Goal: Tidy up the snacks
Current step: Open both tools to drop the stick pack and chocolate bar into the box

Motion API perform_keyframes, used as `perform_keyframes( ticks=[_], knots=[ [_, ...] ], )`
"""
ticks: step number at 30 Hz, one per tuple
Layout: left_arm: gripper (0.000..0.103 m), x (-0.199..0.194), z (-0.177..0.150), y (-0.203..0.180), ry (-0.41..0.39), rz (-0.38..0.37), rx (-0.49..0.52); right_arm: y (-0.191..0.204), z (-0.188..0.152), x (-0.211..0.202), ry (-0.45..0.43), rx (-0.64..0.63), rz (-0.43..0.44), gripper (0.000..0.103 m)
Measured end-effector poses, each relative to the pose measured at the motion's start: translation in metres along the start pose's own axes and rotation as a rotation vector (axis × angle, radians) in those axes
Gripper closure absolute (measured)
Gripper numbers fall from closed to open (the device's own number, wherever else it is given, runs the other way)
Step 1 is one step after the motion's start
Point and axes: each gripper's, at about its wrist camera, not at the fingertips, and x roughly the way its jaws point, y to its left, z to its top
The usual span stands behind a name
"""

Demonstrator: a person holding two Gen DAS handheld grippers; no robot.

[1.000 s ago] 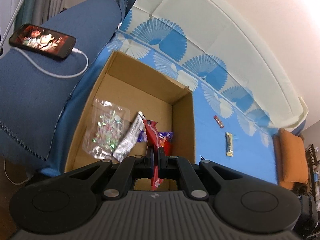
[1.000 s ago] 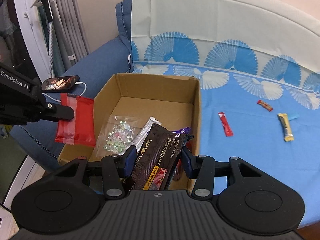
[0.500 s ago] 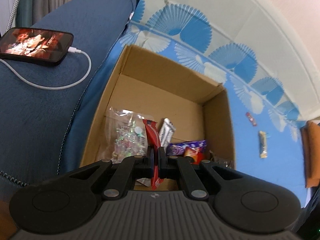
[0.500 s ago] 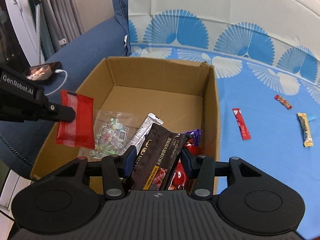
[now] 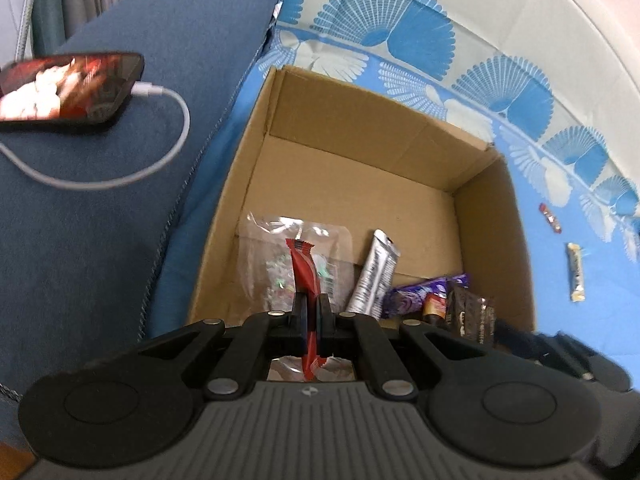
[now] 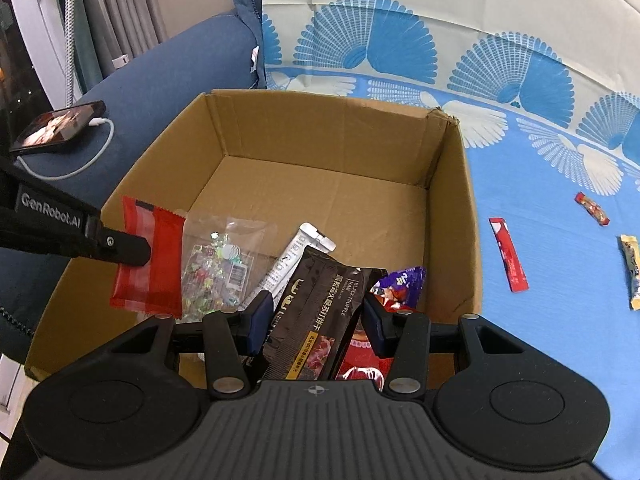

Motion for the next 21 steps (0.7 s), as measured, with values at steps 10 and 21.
perform_keyframes(
  ticks=[10, 21],
  knots=[
    [0.0, -0.045, -0.027, 0.002, -0.049, 0.043, -0.061, 0.004, -0.011, -0.061, -0.128, -0.105, -0.039, 0.006],
    [0.0, -0.105, -0.123, -0.021, -0.047, 0.141, 0.065, 0.013, -0.081, -0.151, -0.137, -0.033, -0.054, 0.004]
  ],
)
